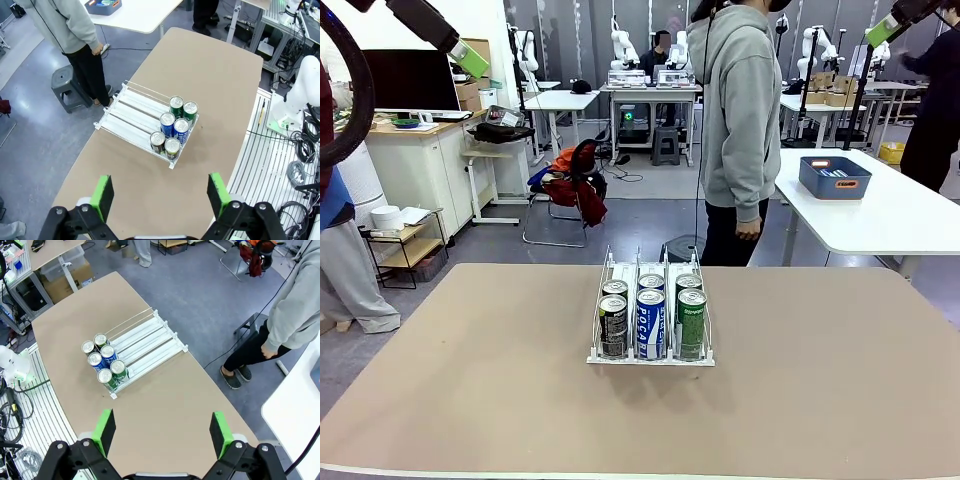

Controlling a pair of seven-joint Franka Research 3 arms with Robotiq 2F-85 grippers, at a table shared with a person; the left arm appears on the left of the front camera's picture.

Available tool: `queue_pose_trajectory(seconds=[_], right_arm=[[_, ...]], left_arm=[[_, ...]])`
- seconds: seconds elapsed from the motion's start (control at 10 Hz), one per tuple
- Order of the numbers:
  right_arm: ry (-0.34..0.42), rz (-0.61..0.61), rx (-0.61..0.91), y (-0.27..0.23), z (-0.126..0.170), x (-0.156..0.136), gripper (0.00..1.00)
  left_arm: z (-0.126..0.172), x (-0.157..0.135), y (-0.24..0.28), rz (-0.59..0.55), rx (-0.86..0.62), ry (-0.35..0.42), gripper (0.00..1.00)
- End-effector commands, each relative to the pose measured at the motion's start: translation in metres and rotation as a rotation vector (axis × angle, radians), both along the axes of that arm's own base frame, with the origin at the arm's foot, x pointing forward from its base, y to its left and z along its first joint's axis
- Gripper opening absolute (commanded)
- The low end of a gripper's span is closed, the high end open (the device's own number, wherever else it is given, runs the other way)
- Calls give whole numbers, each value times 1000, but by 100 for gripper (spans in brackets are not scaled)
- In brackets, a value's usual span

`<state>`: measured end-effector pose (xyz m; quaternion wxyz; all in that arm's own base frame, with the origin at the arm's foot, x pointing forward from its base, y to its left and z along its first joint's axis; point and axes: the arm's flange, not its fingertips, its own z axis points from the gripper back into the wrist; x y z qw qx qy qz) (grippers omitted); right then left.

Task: Fill the beverage cans into the dispenser.
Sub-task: Pick up the Pepsi coke handed by the human.

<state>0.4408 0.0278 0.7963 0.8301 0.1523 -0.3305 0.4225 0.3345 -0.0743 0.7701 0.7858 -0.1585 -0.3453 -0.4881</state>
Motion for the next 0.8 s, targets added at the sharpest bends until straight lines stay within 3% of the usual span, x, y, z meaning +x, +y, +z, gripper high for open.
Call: queue_pose_trajectory(seconds=[0.0,0.7], right_arm=[[8,-5,9,0,1,-1,100],[8,-5,9,0,1,-1,100]], left_arm=[[-1,1,-1,1,-5,-5,100],[-1,1,-1,1,-5,-5,100]])
